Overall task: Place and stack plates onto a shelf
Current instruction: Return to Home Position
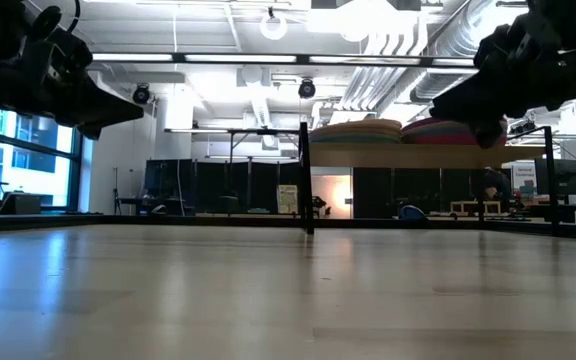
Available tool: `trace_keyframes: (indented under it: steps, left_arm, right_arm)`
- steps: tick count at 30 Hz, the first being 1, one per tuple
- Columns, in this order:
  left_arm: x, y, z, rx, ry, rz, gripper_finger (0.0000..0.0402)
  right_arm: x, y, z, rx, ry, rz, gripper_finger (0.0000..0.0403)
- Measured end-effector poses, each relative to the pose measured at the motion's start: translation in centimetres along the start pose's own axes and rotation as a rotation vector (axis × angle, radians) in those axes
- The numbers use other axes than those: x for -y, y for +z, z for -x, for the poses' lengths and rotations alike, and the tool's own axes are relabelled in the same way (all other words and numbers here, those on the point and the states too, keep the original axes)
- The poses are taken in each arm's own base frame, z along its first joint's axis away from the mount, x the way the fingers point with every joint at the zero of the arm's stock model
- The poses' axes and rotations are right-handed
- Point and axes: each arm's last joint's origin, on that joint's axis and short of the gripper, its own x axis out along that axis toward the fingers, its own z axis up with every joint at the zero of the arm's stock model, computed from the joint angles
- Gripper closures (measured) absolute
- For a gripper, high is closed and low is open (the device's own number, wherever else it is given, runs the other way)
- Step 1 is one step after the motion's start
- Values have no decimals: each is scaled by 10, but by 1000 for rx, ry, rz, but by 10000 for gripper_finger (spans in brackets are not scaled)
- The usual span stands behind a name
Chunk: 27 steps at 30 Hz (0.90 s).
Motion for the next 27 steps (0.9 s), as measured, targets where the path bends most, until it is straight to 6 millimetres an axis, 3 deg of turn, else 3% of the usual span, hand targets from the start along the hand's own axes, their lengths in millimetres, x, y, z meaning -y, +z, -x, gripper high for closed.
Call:
trace_keyframes:
  steps: [10, 27]
  left_arm:
    - [0, 0, 0, 0, 0, 4, 398]
    - [0, 0, 0, 2, 0, 4, 398]
  right_arm:
    - [3, -9, 1, -101, -31, -156, 336]
    - [4, -11, 1, -116, -36, -148, 336]
